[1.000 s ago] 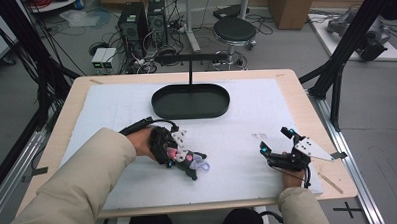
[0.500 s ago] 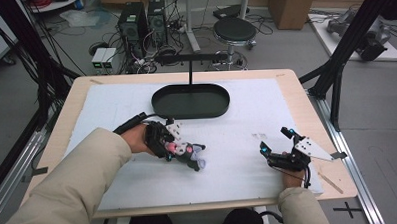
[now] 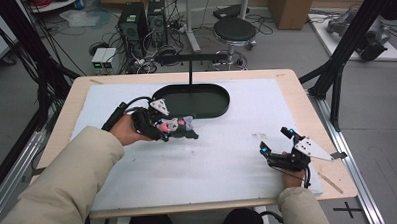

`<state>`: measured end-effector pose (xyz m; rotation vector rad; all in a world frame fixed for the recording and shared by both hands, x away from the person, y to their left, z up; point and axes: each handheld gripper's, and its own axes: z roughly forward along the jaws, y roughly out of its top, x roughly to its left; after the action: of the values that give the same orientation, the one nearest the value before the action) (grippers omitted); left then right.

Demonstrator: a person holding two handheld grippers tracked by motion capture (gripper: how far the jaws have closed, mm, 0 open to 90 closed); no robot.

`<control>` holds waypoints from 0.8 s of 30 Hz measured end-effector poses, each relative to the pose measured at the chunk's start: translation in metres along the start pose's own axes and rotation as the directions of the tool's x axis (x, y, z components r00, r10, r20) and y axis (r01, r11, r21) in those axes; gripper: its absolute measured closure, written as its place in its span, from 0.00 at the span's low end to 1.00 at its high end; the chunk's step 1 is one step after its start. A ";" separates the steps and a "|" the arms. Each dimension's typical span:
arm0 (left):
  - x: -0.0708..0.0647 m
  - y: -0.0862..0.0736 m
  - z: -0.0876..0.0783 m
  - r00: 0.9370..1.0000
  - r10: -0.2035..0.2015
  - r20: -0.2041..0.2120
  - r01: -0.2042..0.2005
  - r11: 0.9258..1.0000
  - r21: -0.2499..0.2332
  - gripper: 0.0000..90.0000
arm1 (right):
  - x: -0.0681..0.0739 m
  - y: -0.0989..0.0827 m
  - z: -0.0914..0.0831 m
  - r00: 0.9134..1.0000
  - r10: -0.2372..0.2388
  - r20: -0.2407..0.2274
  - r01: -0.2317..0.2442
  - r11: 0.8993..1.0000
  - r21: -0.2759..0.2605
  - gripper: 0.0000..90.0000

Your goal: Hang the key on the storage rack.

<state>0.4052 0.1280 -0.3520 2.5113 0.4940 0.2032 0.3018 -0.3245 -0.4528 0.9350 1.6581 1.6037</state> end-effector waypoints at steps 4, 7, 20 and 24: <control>0.008 -0.002 -0.009 0.996 -0.086 -0.036 0.085 0.996 -0.033 0.64 | 0.000 0.000 0.000 1.000 0.002 -0.001 -0.002 1.000 0.000 0.02; 0.015 -0.004 -0.016 0.987 -0.146 -0.061 0.142 0.988 -0.065 0.64 | 0.000 0.000 0.000 1.000 0.001 -0.001 -0.001 1.000 0.000 0.02; 0.034 -0.007 -0.047 0.888 -0.412 -0.204 0.366 0.902 -0.230 0.64 | 0.000 0.000 0.000 1.000 -0.002 -0.001 0.002 1.000 0.002 0.02; 0.039 -0.006 -0.054 0.853 -0.475 -0.216 0.413 0.868 -0.277 0.64 | 0.000 0.000 0.000 1.000 -0.001 -0.001 0.001 1.000 0.002 0.02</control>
<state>0.4264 0.1749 -0.3091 2.0873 1.0939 0.4075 0.3019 -0.3242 -0.4527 0.9346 1.6615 1.6023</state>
